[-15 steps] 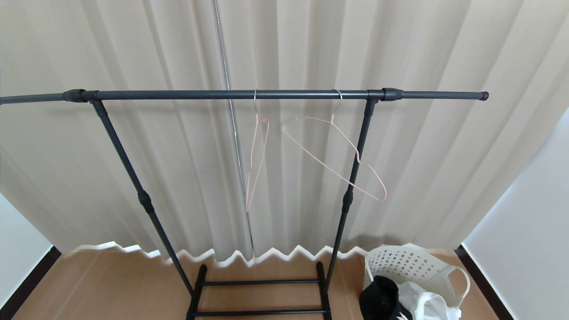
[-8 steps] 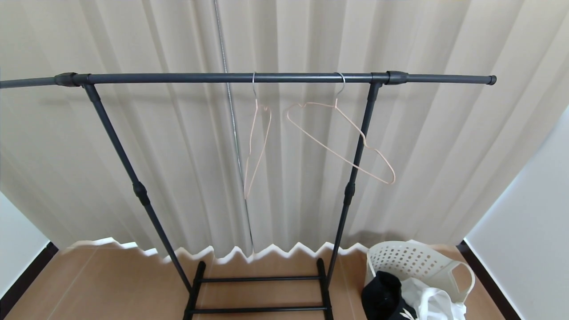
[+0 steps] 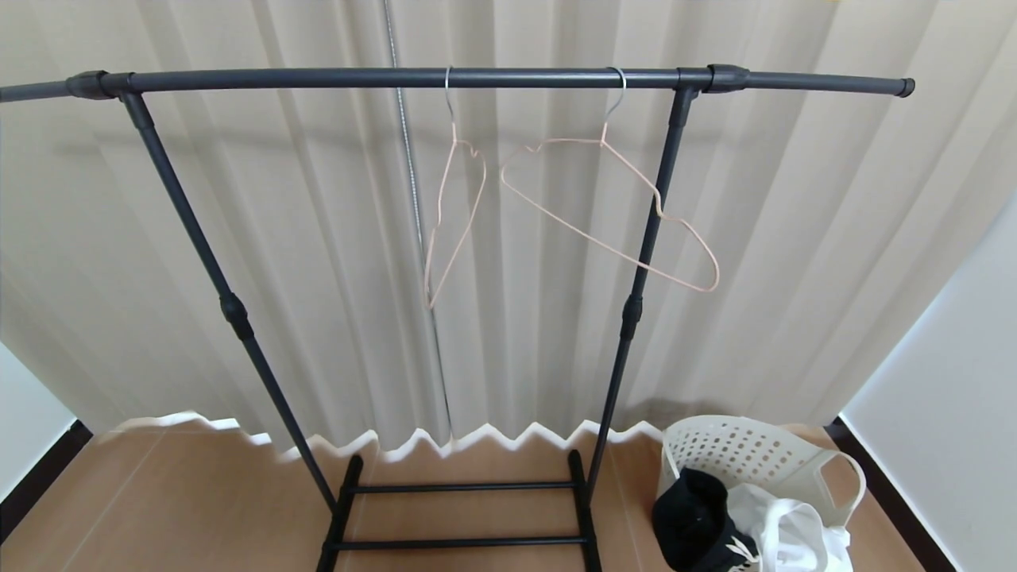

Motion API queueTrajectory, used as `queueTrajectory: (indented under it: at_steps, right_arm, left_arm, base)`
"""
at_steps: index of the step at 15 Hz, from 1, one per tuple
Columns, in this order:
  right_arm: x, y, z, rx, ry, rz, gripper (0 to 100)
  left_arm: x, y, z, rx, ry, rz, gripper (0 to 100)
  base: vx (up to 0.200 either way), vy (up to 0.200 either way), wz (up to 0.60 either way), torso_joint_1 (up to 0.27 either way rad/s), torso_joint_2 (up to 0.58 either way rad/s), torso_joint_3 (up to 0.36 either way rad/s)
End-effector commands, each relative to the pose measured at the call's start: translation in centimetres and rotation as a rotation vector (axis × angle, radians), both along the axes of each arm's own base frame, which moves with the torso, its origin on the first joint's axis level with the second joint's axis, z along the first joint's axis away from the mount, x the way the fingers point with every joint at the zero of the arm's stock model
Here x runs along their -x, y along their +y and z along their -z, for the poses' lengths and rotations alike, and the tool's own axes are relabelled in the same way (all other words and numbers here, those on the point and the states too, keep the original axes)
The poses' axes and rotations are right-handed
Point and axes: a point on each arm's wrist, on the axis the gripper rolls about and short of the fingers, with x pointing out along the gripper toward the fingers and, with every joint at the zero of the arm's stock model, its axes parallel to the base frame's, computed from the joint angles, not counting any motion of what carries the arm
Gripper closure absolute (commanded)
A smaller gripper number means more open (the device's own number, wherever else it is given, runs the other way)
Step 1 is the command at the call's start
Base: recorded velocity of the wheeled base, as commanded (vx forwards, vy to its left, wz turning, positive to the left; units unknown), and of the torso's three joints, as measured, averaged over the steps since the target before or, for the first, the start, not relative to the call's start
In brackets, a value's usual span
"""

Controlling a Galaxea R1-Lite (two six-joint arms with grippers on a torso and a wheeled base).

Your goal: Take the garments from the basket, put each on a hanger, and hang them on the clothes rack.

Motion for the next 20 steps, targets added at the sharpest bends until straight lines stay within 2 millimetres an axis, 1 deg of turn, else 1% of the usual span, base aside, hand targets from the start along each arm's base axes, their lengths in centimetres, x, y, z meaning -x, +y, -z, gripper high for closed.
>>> queueTrajectory:
  at_steps: [1, 7, 11, 15, 20]
  right_arm:
    - [0.0, 0.0, 0.02, 0.001, 0.0, -0.001, 0]
    - [0.0, 0.0, 0.02, 0.002, 0.0, -0.001, 0]
    - [0.0, 0.0, 0.02, 0.001, 0.0, 0.0, 0]
    - [0.0, 0.0, 0.02, -0.002, 0.0, 0.002, 0]
    - [0.0, 0.0, 0.02, -0.001, 0.0, 0.0, 0]
  left_arm:
    - [-0.01, 0.0, 0.0, 0.001, 0.001, -0.001, 0]
    - [-0.01, 0.0, 0.0, 0.001, 0.001, -0.001, 0]
    - [-0.01, 0.0, 0.0, 0.001, 0.001, -0.001, 0]
    - [-0.01, 0.0, 0.0, 0.004, 0.001, -0.001, 0]
    - [-0.01, 0.0, 0.0, 0.001, 0.001, 0.001, 0]
  base:
    - [0.0, 0.0, 0.0, -0.193, 0.53, 0.349]
    - [0.0, 0.0, 0.0, -0.159, 0.51, 0.349]
    - [0.0, 0.0, 0.0, -0.113, 0.49, 0.36]
    - [0.0, 0.0, 0.0, -0.072, 0.46, 0.376]
    - [0.0, 0.0, 0.0, -0.018, 0.41, 0.388]
